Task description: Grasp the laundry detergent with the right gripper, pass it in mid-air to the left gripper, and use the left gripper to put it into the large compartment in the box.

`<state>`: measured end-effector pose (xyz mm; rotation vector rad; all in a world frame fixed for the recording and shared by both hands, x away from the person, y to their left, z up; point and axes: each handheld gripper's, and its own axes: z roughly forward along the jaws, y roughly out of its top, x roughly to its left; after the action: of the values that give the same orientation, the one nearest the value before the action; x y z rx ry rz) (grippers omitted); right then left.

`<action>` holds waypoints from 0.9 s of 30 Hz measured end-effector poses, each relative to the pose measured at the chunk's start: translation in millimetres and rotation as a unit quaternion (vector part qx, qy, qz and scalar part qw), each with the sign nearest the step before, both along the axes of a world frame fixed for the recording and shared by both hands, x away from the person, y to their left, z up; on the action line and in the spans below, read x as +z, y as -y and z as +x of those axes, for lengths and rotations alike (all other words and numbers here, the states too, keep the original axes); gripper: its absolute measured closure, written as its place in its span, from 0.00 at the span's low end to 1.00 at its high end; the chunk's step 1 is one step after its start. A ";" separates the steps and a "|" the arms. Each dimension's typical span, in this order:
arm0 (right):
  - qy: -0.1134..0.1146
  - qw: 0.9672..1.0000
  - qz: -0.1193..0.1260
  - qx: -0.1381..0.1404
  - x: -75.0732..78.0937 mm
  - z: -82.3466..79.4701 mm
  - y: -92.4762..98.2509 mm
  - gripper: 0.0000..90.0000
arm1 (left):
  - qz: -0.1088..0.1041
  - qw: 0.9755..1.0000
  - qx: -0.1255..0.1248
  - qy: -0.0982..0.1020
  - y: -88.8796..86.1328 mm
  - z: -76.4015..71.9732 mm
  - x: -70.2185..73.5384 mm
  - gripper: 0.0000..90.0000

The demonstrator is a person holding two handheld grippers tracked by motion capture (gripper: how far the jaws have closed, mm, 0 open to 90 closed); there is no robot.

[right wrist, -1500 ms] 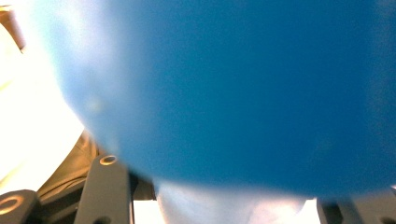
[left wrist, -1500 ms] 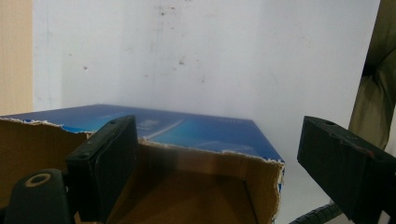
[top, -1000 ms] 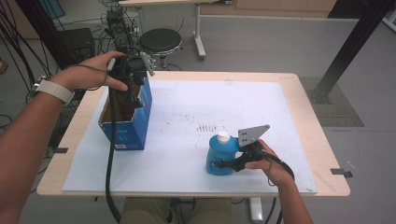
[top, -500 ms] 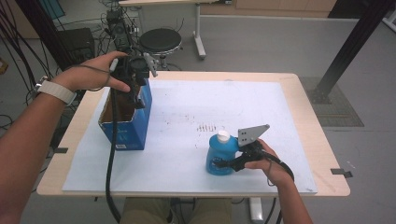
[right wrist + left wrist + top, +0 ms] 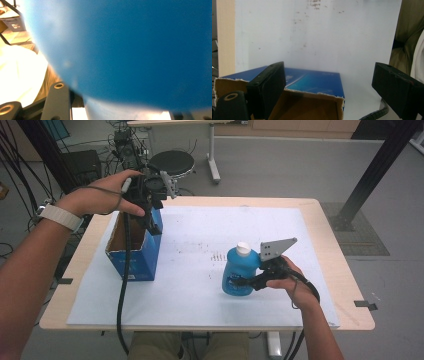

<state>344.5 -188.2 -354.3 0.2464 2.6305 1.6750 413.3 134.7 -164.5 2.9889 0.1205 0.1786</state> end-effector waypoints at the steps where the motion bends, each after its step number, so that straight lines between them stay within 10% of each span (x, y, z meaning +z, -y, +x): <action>1: 0.000 1.000 0.000 0.000 0.0 0.0 0.0 0.48 | 0.000 1.000 0.000 0.000 0.0 0.0 0.0 0.14; 27: 0.025 0.999 -0.028 0.030 67.7 9.7 -22.8 0.48 | 0.026 0.999 -0.036 -0.003 53.3 -37.0 38.5 0.13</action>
<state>354.2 -165.4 -286.5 0.1228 2.6689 1.5994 376.2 81.4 -126.1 3.0402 0.0088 0.1680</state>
